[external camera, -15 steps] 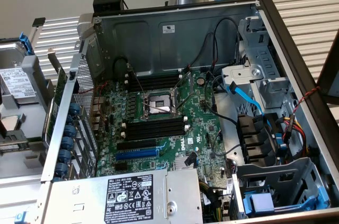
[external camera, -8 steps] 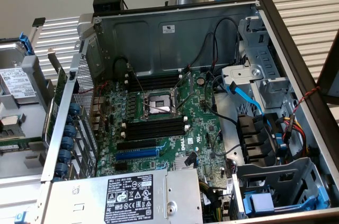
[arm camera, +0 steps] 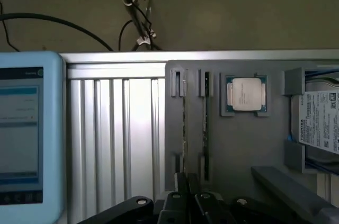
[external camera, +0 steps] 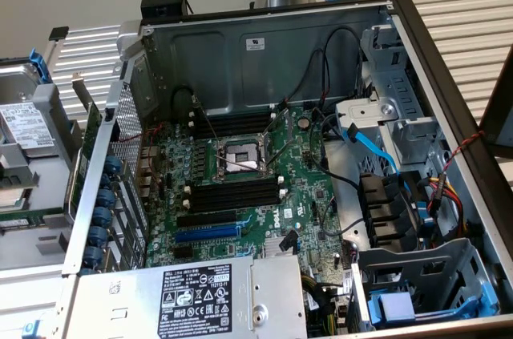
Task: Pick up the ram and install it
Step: 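Pick up the ram and move it above insertion slot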
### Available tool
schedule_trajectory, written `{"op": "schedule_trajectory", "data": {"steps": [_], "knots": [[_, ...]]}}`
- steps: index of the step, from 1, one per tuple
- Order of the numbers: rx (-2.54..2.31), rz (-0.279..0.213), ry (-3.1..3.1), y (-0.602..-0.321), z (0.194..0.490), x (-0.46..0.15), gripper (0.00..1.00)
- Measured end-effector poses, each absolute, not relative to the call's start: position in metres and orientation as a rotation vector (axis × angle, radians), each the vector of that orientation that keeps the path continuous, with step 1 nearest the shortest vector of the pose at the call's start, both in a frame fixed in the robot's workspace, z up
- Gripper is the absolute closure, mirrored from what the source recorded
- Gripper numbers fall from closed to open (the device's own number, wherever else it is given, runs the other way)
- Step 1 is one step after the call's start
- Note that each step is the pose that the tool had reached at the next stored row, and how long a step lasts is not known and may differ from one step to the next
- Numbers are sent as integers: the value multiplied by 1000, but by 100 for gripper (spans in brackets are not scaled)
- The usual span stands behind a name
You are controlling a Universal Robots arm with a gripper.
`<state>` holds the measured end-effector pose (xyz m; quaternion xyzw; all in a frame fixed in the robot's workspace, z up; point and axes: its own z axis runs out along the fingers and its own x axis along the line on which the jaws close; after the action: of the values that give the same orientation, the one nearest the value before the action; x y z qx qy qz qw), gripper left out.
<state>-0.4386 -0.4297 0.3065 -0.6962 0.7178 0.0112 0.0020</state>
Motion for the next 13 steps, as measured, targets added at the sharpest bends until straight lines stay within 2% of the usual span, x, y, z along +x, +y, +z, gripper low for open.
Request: {"op": "schedule_trajectory", "data": {"steps": [13], "knots": [[-2159,97,2221,-433,360,-408,87]]}}
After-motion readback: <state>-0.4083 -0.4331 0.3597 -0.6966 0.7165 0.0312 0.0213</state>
